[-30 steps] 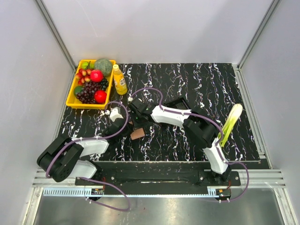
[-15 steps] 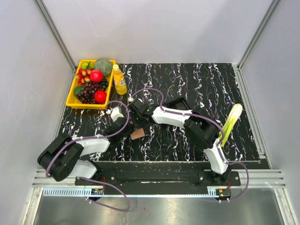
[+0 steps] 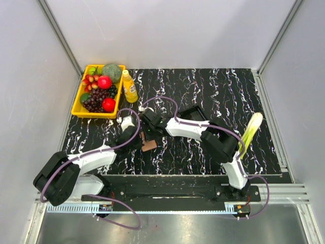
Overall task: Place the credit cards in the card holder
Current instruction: Close the card holder at the center of the board.
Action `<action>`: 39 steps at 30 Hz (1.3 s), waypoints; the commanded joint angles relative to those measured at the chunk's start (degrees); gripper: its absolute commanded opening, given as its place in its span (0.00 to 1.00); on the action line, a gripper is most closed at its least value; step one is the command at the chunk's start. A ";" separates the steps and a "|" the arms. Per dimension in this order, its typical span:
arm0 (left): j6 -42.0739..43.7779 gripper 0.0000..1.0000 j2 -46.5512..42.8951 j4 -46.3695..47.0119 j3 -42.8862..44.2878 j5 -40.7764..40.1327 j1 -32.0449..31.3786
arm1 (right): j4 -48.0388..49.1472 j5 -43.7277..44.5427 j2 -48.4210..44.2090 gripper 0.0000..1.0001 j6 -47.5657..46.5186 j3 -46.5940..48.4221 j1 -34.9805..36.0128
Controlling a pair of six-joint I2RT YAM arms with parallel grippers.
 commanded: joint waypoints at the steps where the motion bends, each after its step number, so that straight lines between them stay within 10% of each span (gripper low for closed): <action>1: 2.86 0.00 -1.82 -7.42 1.39 0.40 0.91 | 3.88 2.83 -5.15 0.13 -1.33 -1.77 -0.95; 39: 5.15 0.00 -4.47 -2.33 -1.77 5.93 5.74 | 9.68 -11.06 -2.60 0.25 5.44 -5.02 -5.08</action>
